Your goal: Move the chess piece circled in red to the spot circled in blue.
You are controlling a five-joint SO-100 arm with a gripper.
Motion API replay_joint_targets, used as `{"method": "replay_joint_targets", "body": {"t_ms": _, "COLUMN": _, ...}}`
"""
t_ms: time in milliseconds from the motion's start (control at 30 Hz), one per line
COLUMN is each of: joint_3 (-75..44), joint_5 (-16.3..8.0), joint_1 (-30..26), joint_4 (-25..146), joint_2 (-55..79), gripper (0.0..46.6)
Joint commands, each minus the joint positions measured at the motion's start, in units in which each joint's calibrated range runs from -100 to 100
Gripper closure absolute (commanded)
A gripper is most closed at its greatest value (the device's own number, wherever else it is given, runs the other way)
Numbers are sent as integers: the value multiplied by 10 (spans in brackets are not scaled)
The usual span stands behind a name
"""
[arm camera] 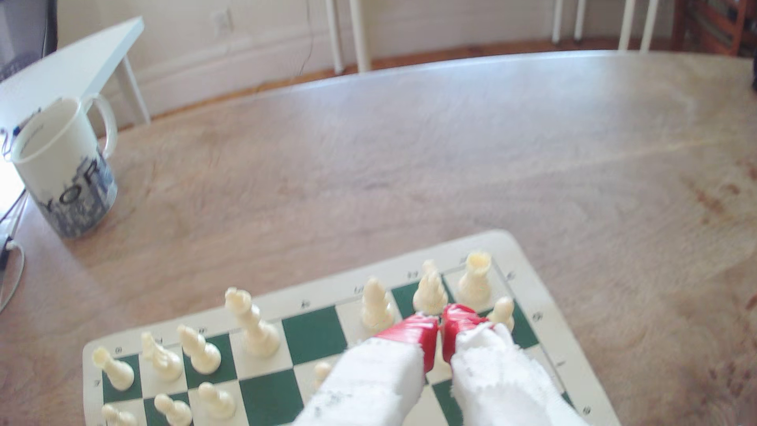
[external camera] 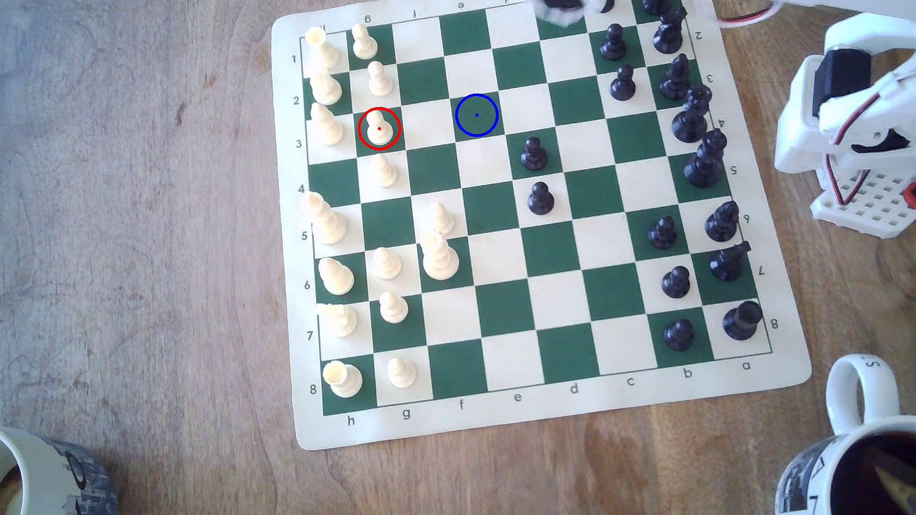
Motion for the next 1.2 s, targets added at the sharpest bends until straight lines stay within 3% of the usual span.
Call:
{"method": "replay_joint_targets", "body": {"t_ms": 0, "joint_3": -173, "joint_5": -23, "joint_1": -5, "joint_4": 84, "joint_2": 85, "gripper": 464}}
{"method": "replay_joint_targets", "body": {"t_ms": 267, "joint_3": -356, "joint_5": -48, "joint_1": -6, "joint_4": 189, "joint_2": 241, "gripper": 434}}
{"method": "replay_joint_targets", "body": {"t_ms": 567, "joint_3": -388, "joint_5": -59, "joint_1": -10, "joint_4": 168, "joint_2": 342, "gripper": 373}}
{"method": "replay_joint_targets", "body": {"t_ms": 1167, "joint_3": -462, "joint_5": -68, "joint_1": -15, "joint_4": 82, "joint_2": 517, "gripper": 349}}
